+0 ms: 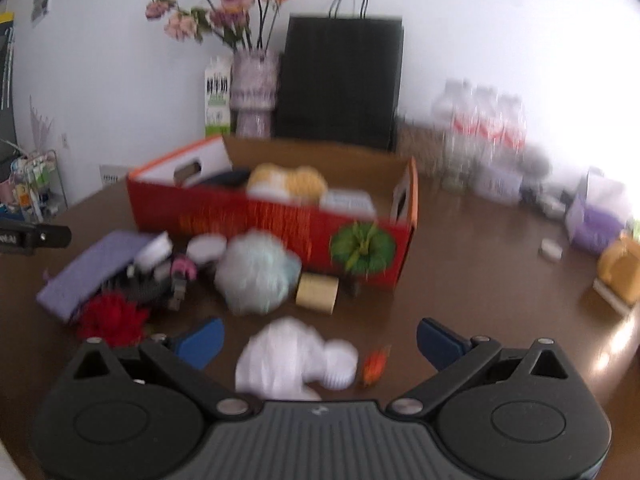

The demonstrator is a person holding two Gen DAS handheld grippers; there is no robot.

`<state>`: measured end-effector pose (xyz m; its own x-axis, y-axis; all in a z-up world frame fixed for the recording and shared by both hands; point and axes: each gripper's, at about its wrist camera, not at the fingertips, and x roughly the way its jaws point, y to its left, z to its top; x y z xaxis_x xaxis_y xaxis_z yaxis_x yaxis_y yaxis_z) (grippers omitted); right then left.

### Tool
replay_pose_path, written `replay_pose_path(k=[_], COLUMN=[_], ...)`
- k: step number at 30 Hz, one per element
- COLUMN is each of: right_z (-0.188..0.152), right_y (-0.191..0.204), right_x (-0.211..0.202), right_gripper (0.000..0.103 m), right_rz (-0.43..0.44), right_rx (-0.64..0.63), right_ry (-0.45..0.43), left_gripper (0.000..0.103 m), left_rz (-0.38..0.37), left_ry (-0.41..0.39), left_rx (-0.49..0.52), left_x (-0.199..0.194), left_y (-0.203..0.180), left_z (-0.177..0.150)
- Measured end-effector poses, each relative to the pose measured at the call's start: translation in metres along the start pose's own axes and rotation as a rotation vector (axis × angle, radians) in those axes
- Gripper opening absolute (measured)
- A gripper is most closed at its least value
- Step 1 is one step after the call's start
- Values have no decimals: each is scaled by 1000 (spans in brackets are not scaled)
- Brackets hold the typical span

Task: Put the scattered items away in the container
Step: 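Lift both tools out of the box back toward the table, then grasp the purple cloth bag with the left tool while the right tool grasps the white tissue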

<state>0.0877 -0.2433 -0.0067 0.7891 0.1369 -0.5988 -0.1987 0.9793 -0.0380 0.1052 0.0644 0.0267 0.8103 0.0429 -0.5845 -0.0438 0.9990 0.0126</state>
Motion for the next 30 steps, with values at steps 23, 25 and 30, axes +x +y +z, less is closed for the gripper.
replay_pose_path(k=[23, 25, 30], right_z=[-9, -10, -11], right_y=[14, 14, 12], right_x=[33, 34, 35], right_gripper=[91, 85, 71], right_rz=[38, 38, 29], right_rx=[46, 47, 52], right_ry=[51, 49, 37], left_gripper=[103, 103, 102], left_rz=[-32, -35, -32], left_ry=[109, 114, 99], left_rx=[37, 30, 46], left_x=[40, 43, 43], left_y=[-14, -12, -13], left_z=[-18, -19, -21])
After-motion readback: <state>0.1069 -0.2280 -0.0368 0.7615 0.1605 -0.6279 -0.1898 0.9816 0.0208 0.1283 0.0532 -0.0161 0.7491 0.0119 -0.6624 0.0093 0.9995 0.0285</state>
